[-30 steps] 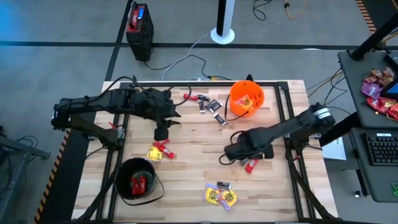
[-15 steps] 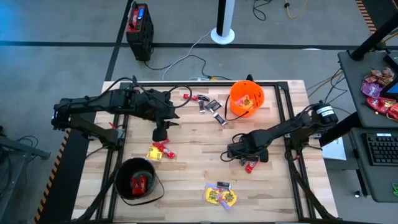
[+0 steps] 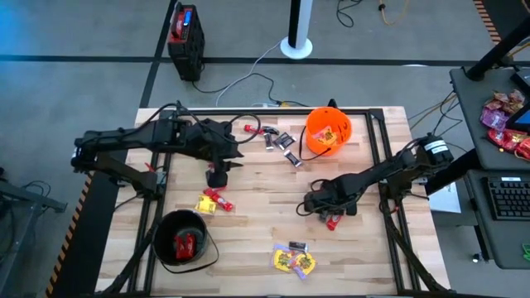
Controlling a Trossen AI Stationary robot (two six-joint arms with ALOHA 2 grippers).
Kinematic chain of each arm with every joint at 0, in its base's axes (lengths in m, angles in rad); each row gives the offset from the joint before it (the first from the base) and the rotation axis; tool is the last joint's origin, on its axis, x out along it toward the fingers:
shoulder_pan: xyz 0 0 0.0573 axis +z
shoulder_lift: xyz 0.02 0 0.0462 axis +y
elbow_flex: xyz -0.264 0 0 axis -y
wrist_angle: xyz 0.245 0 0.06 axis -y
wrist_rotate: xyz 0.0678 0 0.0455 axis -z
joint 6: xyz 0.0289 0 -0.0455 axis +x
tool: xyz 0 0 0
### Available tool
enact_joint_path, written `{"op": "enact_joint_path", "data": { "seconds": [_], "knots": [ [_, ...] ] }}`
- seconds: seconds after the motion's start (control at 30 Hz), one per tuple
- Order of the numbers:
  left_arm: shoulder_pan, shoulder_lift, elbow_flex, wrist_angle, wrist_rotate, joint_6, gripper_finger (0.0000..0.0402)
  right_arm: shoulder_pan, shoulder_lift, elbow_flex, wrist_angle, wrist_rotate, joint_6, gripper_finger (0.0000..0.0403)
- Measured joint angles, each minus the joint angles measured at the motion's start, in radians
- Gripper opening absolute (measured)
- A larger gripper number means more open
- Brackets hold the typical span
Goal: Sort candy by brand, put in halloween buckets
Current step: Put the brown candy into the green bucket
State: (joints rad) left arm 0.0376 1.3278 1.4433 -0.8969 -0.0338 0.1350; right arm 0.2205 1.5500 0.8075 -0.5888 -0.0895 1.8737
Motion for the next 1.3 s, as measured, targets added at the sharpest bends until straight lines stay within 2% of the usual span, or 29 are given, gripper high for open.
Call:
{"op": "enact_joint_path", "data": {
  "seconds": [0.2, 0.37, 0.47, 0.63, 1.07, 1.13, 1.3],
  "knots": [
    [0.001, 0.031, 0.0, 0.019, 0.0, 0.011, 0.0107, -0.008, 0.011, 0.01, 0.002, 0.003, -0.173, 0.0163],
    [0.001, 0.05, 0.0, 0.026, 0.0, 0.011, 0.0107, -0.009, 0.016, 0.002, 0.0, 0.011, -0.233, 0.01],
    [0.002, 0.055, 0.0, 0.031, 0.0, 0.011, 0.0107, -0.01, 0.018, 0.0, 0.01, 0.056, -0.248, 0.0057],
    [0.002, 0.056, 0.0, 0.033, 0.0, 0.011, 0.0107, -0.012, 0.012, 0.003, 0.023, 0.07, -0.275, 0.0015],
    [0.002, 0.064, 0.0, 0.051, 0.002, 0.01, 0.0107, -0.032, 0.007, 0.13, 0.026, 0.234, -0.51, 0.0007],
    [0.002, 0.066, 0.0, 0.049, 0.054, 0.008, 0.0107, -0.032, 0.006, 0.155, 0.027, 0.253, -0.551, 0.0008],
    [0.008, 0.097, 0.0, 0.095, 0.312, 0.008, 0.0107, -0.035, 0.004, 0.203, 0.025, 0.277, -0.637, 0.0008]
  ]
}}
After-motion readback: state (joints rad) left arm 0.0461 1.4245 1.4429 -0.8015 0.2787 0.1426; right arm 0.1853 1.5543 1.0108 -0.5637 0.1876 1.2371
